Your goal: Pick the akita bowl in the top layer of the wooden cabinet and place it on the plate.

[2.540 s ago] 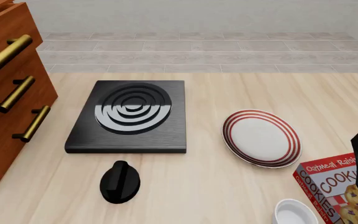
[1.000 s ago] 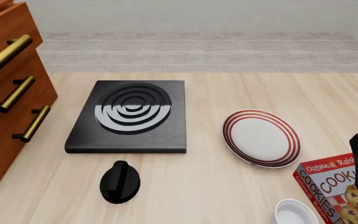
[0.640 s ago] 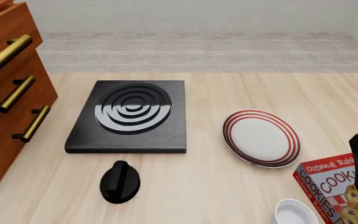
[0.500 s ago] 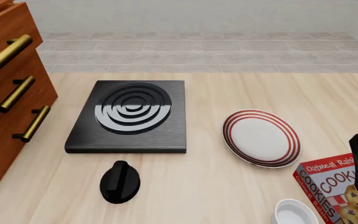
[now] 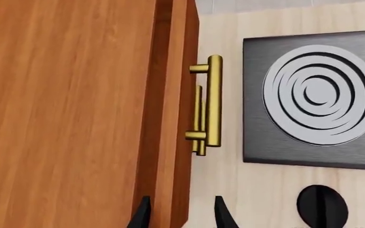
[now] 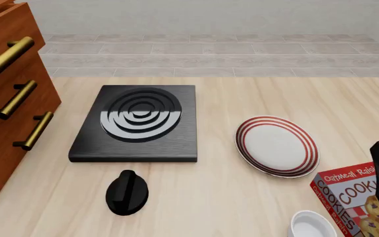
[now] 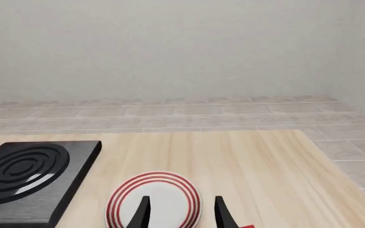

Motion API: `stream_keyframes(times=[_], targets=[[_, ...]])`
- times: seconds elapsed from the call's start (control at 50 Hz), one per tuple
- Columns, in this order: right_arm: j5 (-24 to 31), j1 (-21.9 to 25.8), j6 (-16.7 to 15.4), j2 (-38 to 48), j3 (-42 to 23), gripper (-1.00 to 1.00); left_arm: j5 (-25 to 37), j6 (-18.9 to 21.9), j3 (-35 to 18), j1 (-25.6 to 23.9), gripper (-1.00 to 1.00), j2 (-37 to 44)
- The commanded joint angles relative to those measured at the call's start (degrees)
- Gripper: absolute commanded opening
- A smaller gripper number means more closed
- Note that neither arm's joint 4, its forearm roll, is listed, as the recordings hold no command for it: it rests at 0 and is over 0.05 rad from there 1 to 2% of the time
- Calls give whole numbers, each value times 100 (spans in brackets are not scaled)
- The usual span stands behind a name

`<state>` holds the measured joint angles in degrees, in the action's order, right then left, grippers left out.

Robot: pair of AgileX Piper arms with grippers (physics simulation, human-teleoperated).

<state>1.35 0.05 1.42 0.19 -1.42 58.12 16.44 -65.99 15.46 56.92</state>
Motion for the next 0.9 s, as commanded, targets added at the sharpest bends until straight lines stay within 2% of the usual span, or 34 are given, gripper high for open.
stream_keyframes(times=[0.02,0.04,0.16,0.38,0.72,0.9], targets=[[4,-4,18,-10,5,100,90,113,283,55,100,377],[4,-4,18,-9,6,100,123,9,290,-21,100,395],[-5,-10,29,-11,9,100,157,131,286,5,100,417],[-6,-17,44,-13,9,100,348,-21,169,-309,100,499],[-11,-18,62,-14,12,100,437,177,44,-464,100,535],[-18,-25,72,-14,10,100,523,153,-102,-674,100,566]])
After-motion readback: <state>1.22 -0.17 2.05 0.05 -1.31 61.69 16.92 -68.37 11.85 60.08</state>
